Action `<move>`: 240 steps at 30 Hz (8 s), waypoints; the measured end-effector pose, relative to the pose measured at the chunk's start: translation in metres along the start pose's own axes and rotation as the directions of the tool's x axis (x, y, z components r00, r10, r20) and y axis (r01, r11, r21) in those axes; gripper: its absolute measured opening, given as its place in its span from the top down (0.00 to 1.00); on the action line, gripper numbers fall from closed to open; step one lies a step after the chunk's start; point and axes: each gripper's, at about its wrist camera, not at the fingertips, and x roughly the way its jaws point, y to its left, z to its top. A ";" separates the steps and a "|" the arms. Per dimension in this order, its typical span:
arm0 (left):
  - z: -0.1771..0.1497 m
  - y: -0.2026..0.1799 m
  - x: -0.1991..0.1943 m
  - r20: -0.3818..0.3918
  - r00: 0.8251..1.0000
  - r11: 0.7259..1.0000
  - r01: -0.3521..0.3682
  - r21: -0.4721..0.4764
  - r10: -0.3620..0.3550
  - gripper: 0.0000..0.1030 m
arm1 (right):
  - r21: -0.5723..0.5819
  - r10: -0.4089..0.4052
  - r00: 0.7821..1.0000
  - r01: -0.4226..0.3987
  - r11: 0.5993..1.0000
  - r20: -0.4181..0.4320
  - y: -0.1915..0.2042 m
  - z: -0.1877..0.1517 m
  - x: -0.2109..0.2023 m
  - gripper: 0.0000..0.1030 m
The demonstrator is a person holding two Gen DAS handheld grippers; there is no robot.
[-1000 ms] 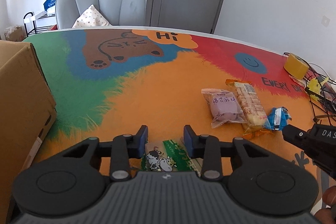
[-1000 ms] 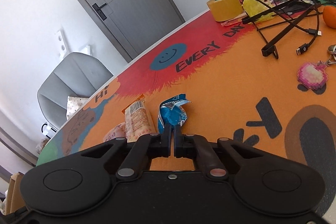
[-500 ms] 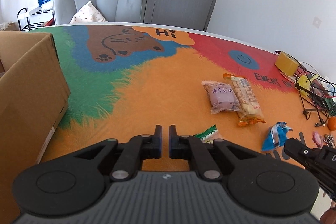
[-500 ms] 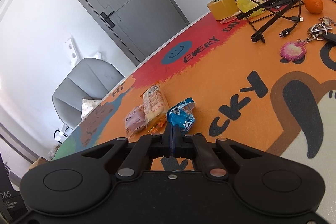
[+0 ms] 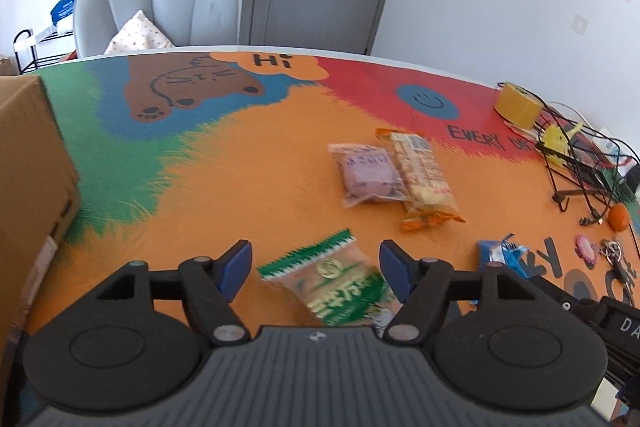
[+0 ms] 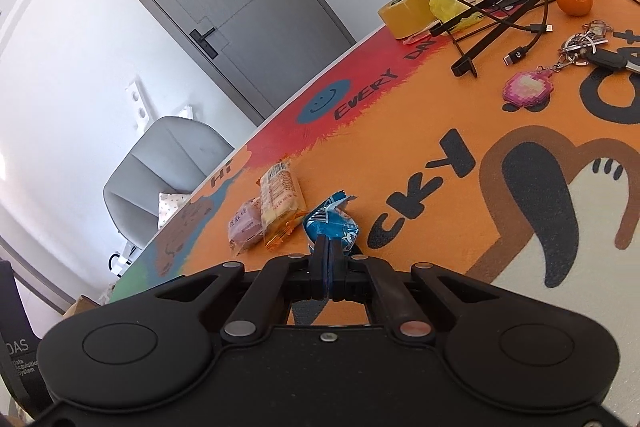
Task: Organize snacks
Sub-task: 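Grasp the green-and-white biscuit pack with the left gripper while the right grasps the blue candy bag, then carry both packets over the cardboard box and lower them inside, then open both grippers inside the box and withdraw toward the mat, then grasp the pink-wrapped bar with the left gripper while the right grasps the white cracker pack, then carry the pink bar and cracker pack over the box with both grippers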
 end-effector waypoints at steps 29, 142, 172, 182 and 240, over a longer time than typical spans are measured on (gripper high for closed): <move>0.001 0.027 -0.027 0.068 0.995 0.998 -0.070 -0.004 0.070 0.53 | -0.112 -0.070 0.997 0.068 0.991 -0.016 0.032 -0.001 0.030 0.71; 0.015 0.119 -0.167 0.306 0.941 0.985 -0.102 -0.141 0.142 0.02 | -0.265 0.138 0.990 -0.123 0.956 0.040 0.132 -0.018 -0.058 0.28; 0.061 0.010 -0.043 0.121 0.992 0.996 -0.031 -0.079 0.041 0.15 | -0.151 0.049 0.997 -0.057 0.987 -0.056 0.060 0.047 0.032 0.51; 0.068 -0.006 0.011 0.006 0.998 0.989 -0.060 -0.136 0.061 0.33 | -0.077 0.046 0.990 -0.057 0.995 -0.130 0.042 0.059 0.074 0.57; 0.051 0.067 -0.029 0.056 0.993 0.975 -0.094 -0.202 0.107 0.60 | -0.217 0.044 0.998 -0.054 0.975 -0.050 0.086 0.016 0.046 0.67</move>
